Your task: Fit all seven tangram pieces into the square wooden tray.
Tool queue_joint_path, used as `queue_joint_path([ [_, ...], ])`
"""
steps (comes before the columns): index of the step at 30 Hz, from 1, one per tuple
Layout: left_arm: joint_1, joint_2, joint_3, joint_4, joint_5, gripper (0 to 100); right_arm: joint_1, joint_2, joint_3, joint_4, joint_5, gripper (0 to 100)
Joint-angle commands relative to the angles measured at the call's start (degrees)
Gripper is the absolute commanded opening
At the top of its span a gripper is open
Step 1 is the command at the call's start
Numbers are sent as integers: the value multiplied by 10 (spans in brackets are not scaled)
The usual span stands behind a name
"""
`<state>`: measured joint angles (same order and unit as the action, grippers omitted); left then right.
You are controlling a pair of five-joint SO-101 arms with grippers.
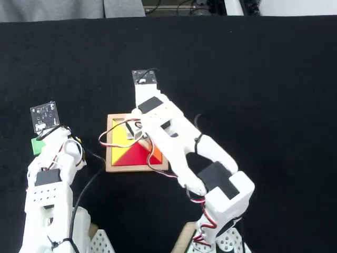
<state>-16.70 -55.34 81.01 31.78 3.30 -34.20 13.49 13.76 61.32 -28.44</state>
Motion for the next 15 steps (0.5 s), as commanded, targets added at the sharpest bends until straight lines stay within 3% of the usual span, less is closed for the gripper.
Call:
queue_joint_path([
  [1, 1, -9, -3, -11, 3, 30, -16, -7, -7, -5, -9, 111],
  [5, 1, -9, -3, -11, 3, 30, -35, -7, -7, -4, -4, 108],
  [11, 1, -9, -3, -11, 3, 30, -48, -7, -4, -4, -8, 227],
  [15, 1, -9, -3, -11, 3, 30, -47, -8, -7, -2, -3, 230],
])
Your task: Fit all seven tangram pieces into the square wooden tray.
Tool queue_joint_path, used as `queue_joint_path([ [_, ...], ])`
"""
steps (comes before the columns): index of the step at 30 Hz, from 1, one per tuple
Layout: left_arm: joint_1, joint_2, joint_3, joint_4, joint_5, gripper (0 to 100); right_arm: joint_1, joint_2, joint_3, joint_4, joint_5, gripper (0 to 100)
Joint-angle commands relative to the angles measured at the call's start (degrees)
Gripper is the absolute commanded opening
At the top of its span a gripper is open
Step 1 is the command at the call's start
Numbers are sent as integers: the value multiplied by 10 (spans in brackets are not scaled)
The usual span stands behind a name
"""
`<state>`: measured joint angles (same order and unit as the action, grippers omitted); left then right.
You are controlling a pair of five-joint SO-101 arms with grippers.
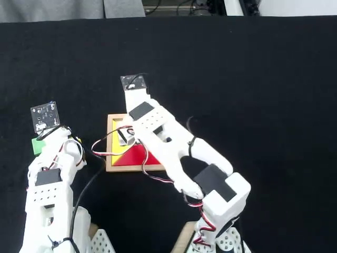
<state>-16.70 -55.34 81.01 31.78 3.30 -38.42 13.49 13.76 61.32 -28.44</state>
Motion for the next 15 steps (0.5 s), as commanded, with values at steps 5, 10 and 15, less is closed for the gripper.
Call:
queue_joint_path([
  [5, 1, -9, -3, -11, 3, 30, 19, -52, -27, 33, 40, 225],
  [10, 1, -9, -3, -11, 3, 30, 86, -73, -22, -32, 127, 31],
  [15, 1, -9, -3, -11, 3, 30, 125, -30, -42, -91, 134, 10],
])
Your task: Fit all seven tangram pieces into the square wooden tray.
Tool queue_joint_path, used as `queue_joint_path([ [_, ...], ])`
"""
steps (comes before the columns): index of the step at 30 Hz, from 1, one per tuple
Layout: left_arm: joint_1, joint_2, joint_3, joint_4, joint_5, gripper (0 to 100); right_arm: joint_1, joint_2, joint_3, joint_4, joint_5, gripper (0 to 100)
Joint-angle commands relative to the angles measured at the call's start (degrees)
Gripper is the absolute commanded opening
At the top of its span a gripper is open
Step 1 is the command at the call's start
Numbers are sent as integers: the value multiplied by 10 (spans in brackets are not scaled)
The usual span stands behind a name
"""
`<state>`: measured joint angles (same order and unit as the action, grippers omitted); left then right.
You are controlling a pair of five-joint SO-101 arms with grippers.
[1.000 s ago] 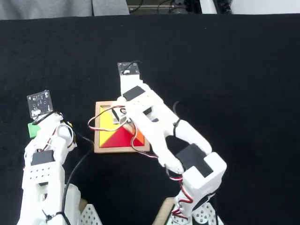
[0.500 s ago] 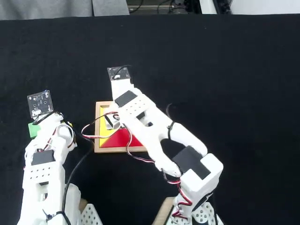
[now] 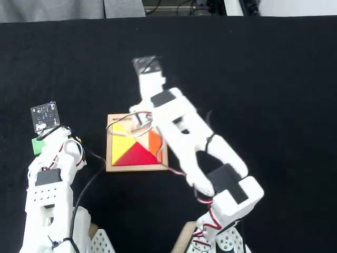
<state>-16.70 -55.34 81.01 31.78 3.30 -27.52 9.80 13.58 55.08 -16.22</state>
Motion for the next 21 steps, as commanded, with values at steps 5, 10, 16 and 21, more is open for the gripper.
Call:
queue_joint_path([
  [5, 1, -9, -3, -11, 3, 30, -10, 68, -108, -4, 59, 10],
  [10, 1, -9, -3, -11, 3, 30, -17, 124, -155, -2, 63, 10],
  [16, 1, -9, -3, -11, 3, 30, -17, 142, -161, -2, 64, 10],
  [21, 1, -9, -3, -11, 3, 30, -18, 144, -156, -2, 64, 11],
])
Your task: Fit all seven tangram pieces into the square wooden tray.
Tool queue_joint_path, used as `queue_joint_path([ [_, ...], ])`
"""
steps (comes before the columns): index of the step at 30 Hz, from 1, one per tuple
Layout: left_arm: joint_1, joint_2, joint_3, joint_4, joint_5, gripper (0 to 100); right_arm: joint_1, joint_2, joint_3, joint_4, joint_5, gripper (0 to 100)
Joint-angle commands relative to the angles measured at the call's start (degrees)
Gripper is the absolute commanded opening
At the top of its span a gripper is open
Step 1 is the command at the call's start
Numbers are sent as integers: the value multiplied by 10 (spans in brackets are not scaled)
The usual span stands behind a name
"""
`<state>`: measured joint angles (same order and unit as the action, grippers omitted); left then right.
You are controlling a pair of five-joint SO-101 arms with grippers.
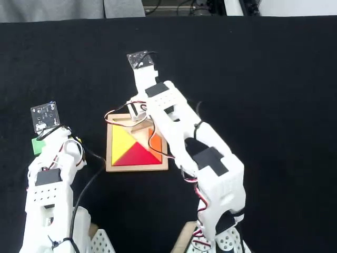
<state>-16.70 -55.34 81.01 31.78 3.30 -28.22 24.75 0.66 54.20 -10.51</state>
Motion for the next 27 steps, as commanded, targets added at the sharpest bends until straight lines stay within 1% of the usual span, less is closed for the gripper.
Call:
queue_joint_path([
  [1, 1, -9, -3, -11, 3, 30, -11, -6, -26, 7, 7, 11],
  [16, 1, -9, -2, -11, 3, 30, -11, -4, -6, 8, 7, 11],
  [22, 1, -9, -2, -11, 3, 30, -17, 32, -13, 8, 7, 11],
  [27, 1, -9, -2, -11, 3, 30, -40, 36, -43, 46, 7, 11],
])
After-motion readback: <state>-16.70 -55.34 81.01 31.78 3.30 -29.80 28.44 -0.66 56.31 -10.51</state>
